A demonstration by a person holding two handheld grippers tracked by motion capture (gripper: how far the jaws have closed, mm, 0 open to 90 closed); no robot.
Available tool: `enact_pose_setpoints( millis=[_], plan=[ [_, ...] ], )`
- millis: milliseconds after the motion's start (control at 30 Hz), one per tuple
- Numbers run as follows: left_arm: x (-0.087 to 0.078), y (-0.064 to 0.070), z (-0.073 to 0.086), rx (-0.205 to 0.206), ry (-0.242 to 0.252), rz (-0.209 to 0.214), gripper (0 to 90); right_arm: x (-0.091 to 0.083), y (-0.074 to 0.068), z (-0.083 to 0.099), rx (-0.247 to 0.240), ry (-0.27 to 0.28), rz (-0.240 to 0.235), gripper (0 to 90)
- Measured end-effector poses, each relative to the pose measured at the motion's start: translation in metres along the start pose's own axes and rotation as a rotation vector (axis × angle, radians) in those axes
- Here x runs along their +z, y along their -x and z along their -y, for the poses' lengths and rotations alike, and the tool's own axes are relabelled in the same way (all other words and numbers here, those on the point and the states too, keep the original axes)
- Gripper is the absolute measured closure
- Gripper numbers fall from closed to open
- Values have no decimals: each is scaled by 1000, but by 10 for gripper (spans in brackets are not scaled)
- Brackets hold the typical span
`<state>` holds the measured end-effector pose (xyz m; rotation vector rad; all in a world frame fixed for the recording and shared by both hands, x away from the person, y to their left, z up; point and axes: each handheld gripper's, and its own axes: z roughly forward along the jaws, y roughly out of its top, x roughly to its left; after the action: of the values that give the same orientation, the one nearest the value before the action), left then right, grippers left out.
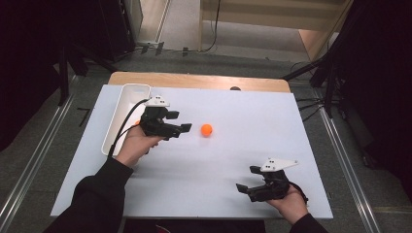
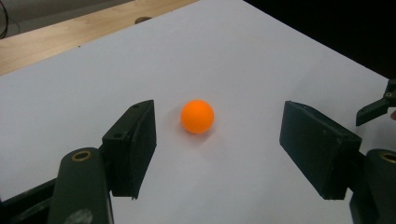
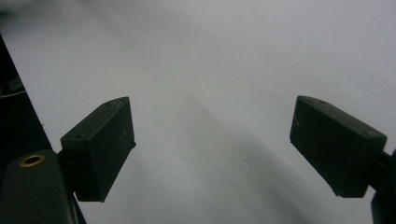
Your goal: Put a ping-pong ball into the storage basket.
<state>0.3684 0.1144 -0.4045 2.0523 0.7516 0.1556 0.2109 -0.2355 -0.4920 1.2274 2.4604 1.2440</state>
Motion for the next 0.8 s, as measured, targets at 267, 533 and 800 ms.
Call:
enact_pose_setpoints(
  millis=[267,533,800],
  plan=[
    [8,6,1,-6,3,-26,275,-2,0,1,2,0,3,124],
    [16,10,3,-13,17,-68,275,-2,0,2,-1,2,4,124],
    [22,14,4,-14,23,-59,275,-2,-1,4,-4,-7,8,124]
  ],
)
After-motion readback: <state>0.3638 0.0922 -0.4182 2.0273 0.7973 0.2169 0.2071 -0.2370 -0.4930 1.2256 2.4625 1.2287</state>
